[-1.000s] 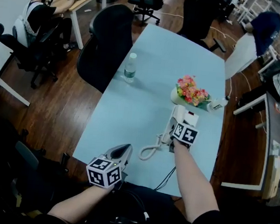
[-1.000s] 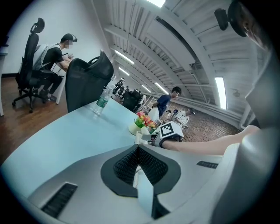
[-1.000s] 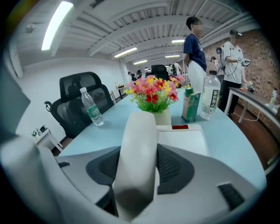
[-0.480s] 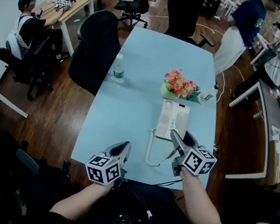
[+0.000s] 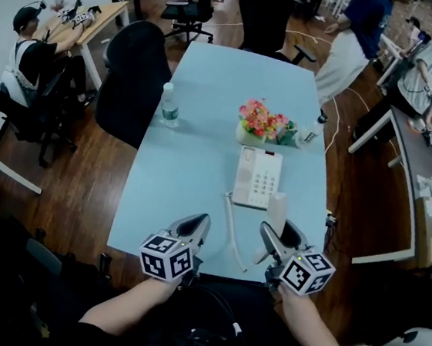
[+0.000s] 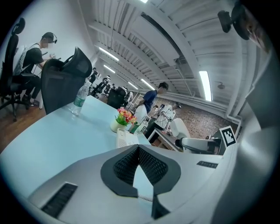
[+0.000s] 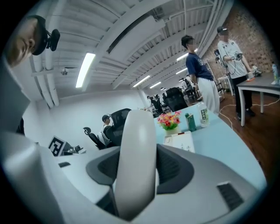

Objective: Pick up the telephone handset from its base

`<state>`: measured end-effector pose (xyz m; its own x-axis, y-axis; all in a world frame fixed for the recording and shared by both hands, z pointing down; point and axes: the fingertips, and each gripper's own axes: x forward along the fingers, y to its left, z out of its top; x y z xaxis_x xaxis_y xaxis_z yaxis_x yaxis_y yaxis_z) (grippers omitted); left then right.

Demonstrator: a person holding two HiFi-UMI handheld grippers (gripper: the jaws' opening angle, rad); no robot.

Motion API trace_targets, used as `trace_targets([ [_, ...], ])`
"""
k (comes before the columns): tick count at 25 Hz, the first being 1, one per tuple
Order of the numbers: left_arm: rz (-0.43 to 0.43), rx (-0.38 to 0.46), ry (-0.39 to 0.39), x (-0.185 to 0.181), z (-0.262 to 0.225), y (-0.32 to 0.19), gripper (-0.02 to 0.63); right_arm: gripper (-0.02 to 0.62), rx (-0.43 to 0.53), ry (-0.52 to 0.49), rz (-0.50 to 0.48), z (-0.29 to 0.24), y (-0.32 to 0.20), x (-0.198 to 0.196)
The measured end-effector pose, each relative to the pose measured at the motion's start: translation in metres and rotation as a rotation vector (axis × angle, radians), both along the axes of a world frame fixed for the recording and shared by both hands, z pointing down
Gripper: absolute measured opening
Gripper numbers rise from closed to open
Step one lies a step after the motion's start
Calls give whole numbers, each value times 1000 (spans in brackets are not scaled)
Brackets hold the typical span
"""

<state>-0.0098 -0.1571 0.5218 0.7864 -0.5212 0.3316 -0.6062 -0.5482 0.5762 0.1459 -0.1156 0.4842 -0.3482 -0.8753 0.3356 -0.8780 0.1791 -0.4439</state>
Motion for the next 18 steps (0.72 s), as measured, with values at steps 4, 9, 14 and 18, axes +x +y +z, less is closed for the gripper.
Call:
trace_targets([
  [4,-1,1,1,-1,1,4,0,241,-9,-2,12,1,3,1],
  [9,-44,4,-5,-17,-1,-1,0,238,16,13,31,-2,-5,-2],
  [14,-79,8,-8,-30,-3,-3,0,238,5,-8,-3,12,-10,-13],
  [18,-90,5,-8,-34,-1,-4,0,238,-10,-10,-20,20,-9,-19],
])
